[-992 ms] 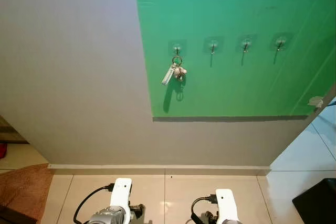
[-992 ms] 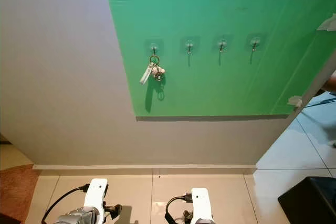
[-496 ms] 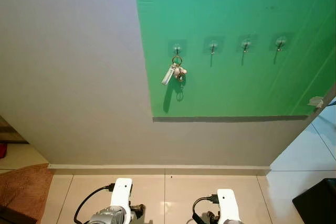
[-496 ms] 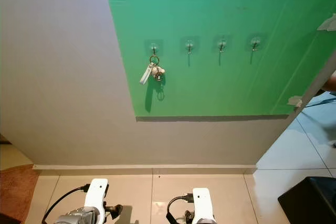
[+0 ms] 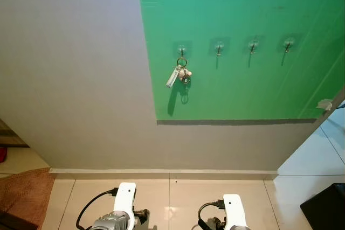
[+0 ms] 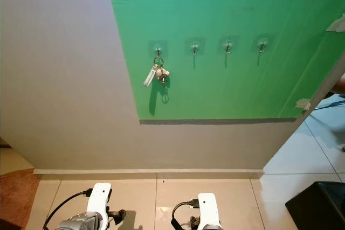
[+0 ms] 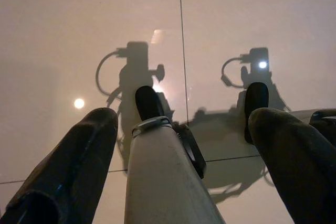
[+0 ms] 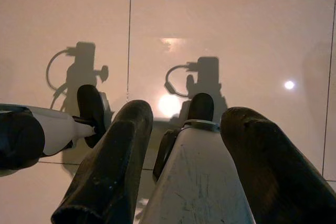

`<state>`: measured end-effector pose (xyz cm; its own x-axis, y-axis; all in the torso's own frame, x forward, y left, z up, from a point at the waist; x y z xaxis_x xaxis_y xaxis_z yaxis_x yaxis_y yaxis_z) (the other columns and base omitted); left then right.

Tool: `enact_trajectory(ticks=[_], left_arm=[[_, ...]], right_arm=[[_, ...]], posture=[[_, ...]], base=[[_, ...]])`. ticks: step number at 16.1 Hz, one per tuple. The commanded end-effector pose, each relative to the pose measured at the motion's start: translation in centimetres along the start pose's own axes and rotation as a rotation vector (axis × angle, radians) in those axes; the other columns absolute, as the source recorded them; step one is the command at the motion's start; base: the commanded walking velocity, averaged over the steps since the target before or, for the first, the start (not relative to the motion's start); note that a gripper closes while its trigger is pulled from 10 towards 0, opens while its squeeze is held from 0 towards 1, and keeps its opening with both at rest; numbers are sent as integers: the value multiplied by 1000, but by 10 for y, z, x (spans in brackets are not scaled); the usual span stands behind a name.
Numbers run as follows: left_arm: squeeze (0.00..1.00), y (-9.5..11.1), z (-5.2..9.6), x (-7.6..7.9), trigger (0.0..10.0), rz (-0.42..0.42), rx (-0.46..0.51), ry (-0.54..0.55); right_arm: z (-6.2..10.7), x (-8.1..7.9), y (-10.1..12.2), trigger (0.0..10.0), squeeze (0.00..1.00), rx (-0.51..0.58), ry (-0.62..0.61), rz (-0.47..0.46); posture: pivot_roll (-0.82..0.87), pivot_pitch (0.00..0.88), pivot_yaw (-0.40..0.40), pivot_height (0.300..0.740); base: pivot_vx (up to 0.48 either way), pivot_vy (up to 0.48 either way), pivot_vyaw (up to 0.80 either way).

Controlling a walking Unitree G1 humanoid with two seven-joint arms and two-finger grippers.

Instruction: Hang keys on a hook

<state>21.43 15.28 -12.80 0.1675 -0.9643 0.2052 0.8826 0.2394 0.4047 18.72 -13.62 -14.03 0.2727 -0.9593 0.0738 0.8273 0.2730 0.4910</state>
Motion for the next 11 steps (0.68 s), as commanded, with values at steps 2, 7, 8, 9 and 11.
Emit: enact_trajectory(ticks=[2,7,8,9,11], left_arm=[[0,1,0,1,10000,-3,-6,2],[0,2,0,1,10000,-10,-6,1],[0,2,0,1,10000,-10,-6,1],[0,2,0,1,10000,-11,-6,0],[0,7,0,2,10000,-35,32,-6]], right_arm=[[0,2,2,10000,0,-1,-2,15],[0,3,2,10000,0,-3,-4,15],[0,3,2,10000,0,-3,-4,14],[0,2,2,10000,0,-3,-4,13],[0,3,3,10000,0,3,-7,11]], posture=[[-84,0,35,740],[-84,0,36,740],[-85,0,37,740],[-85,0,37,740],[-84,0,34,740]], base=[[0,0,0],[0,0,0],[0,0,0],[0,0,0],[0,0,0]])
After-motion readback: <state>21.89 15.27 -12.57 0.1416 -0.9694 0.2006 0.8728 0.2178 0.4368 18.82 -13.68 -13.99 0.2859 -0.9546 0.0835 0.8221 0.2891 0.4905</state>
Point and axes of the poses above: a point about 5 cm out from each wrist's last joint towards the gripper, its own z axis pointing back from the gripper into the wrist, its own y axis along the axis of the wrist's last joint, x = y × z, the point moved 5 cm from there along -z, pointing out of the wrist towards the gripper, and after that the axes turned 15 degrees about z, right-handed, at the moved point
